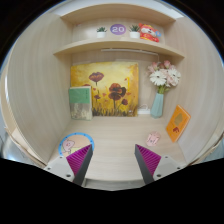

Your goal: Arrange mouse

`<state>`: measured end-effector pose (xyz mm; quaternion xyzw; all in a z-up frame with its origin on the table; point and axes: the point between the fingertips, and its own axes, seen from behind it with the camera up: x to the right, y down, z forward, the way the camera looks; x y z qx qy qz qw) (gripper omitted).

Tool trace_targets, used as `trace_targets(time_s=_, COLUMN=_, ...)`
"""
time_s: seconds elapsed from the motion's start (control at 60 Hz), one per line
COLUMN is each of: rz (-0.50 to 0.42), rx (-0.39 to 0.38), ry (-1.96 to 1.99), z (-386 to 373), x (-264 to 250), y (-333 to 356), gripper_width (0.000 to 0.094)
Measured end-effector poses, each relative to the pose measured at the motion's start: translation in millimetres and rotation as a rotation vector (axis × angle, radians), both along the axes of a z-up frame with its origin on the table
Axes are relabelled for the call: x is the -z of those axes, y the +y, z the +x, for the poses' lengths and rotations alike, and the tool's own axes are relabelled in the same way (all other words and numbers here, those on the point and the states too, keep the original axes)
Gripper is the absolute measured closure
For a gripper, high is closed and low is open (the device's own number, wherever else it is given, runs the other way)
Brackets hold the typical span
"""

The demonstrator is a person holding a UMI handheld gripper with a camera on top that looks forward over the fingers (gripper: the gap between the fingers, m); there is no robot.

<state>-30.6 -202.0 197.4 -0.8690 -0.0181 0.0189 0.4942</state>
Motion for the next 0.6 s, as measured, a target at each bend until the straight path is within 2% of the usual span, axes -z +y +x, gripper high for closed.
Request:
trace_targets(time_s=0.283, rz=-0.092, rx=-0.016, ry=-0.020, z=42.9, x=85.6, y=-2.7, gripper_width=0.0073)
trace_targets(time_s=0.45, rz=-0.198, rx=0.050, ry=-0.021, z=109.9, x=145.2, y=-3.5, gripper_width=0.0073)
trace_targets(time_s=0.6, rz=-0.256, rx=0.108, ry=-0.035, z=167.6, x=177.3, y=21.4, gripper_width=0.0086)
